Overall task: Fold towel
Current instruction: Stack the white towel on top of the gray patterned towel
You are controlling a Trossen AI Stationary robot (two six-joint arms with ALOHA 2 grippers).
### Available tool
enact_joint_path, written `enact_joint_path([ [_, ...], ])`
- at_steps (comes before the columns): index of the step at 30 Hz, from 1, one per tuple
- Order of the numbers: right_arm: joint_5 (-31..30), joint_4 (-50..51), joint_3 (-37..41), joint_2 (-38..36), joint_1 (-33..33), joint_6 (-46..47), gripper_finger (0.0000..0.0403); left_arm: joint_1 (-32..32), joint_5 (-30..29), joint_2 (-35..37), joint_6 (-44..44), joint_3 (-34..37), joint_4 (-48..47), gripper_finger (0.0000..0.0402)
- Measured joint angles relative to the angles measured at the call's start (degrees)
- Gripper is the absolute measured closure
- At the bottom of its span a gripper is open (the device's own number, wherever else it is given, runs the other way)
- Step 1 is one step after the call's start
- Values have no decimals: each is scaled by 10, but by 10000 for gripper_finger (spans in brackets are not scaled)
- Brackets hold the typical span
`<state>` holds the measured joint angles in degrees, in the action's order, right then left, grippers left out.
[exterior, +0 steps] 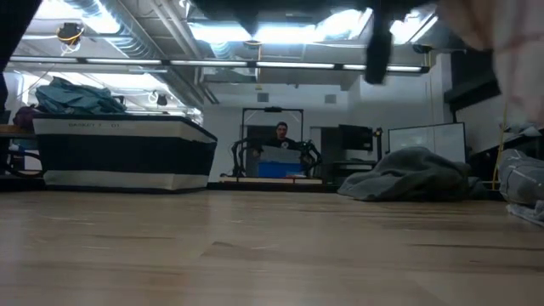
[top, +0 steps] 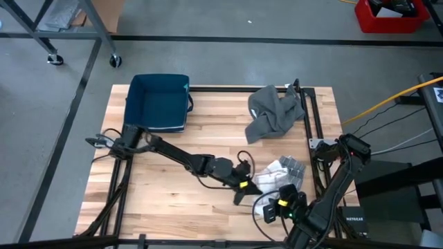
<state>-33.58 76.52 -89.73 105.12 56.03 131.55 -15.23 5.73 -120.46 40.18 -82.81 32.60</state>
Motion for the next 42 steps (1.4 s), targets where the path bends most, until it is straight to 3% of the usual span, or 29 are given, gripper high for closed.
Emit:
enact_joint_path([
  [9, 26, -7, 0, -1, 33, 0, 379, 3, 45, -117, 40, -171, -10, 401],
  [14, 63, 14, 0, -1, 39, -2, 379, 7, 56, -138, 40, -218, -43, 401],
  [30, 121, 37, 95, -1, 45, -9, 379, 63, 32, -154, -8, -218, -112, 401],
  [42, 125, -87, 231, -1, 43, -9, 379, 112, 7, -221, -5, -217, -89, 401],
])
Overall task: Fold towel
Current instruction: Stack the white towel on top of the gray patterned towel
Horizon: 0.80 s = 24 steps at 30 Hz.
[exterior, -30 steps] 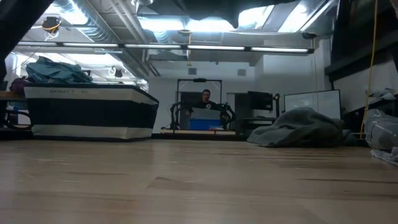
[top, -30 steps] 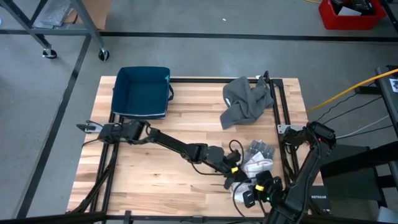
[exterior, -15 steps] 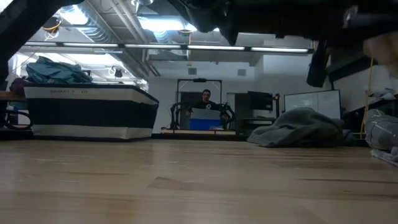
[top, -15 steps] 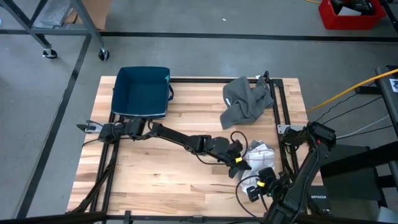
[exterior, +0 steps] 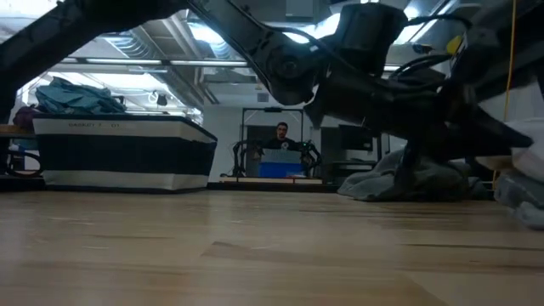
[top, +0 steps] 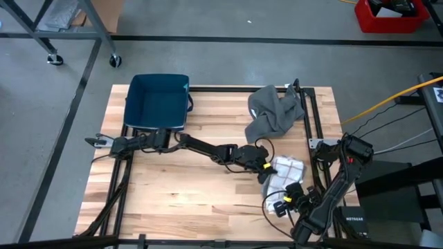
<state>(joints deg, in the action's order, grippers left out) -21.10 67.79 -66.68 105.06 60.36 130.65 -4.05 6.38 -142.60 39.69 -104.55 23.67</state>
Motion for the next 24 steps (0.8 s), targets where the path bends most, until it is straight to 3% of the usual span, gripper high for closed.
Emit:
enact_joint_path([
  [8, 8, -19, 47, 0, 0, -5, 379, 19, -36, -5, -48, 0, -3, 384],
  [17, 16, -55, 47, 0, -5, -101, 374, 18, -85, -5, -52, 0, -9, 294],
  [24, 14, -78, 47, 0, -26, -110, 288, 21, -109, -5, 9, 0, -8, 224],
])
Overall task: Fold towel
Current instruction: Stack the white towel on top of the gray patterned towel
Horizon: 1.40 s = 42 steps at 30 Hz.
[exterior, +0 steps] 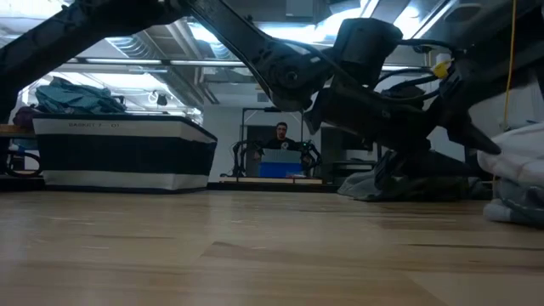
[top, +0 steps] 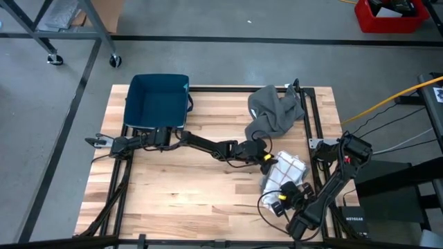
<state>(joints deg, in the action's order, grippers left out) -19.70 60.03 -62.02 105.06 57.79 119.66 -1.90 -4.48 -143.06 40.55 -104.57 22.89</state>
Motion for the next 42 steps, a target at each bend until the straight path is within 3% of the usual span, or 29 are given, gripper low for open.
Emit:
enact_joint_path([
  [6, 31, 19, -1, 0, -5, -2, 202, 14, 22, 4, 72, 0, 3, 213],
  [10, 68, 30, -1, -1, -5, 0, 176, 29, 90, 13, 102, 0, 4, 213],
  [15, 69, 49, -20, 0, -4, -1, 169, 43, 196, 29, 82, 0, 3, 212],
  [18, 57, 89, -47, -6, -4, -2, 169, 44, 231, 41, 65, 0, 0, 212],
  [27, 5, 246, -121, -42, -4, -36, 168, 47, 246, 108, -40, 0, -5, 212],
  [37, -56, 233, -122, -77, -4, -47, 168, 39, 253, 192, -88, 0, -45, 212],
  [42, -56, 213, -122, -77, -4, -68, 168, 19, 257, 212, -142, 0, -45, 212],
])
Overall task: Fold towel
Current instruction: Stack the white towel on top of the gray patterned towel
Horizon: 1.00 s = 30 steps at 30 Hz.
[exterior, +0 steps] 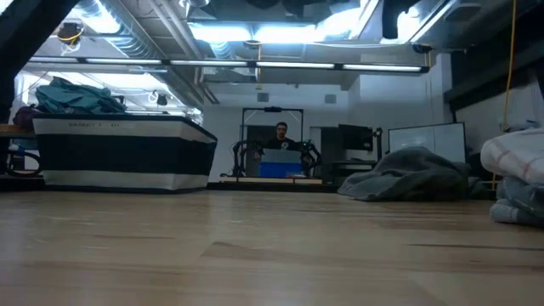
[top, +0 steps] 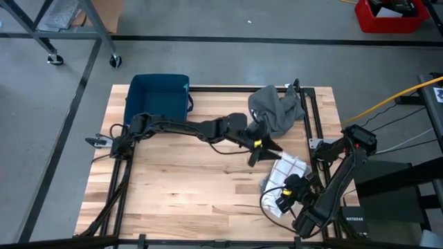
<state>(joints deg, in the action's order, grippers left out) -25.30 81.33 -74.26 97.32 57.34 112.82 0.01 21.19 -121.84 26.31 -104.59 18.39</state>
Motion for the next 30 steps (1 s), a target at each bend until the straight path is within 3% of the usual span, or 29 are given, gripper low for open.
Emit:
enact_joint_path([
  [11, 5, -67, 0, 0, 0, -23, 168, -30, -1, 0, -40, 1, -54, 212],
  [30, 8, -84, 0, 0, 0, -23, 168, -55, -2, 0, -66, 1, -128, 212],
])
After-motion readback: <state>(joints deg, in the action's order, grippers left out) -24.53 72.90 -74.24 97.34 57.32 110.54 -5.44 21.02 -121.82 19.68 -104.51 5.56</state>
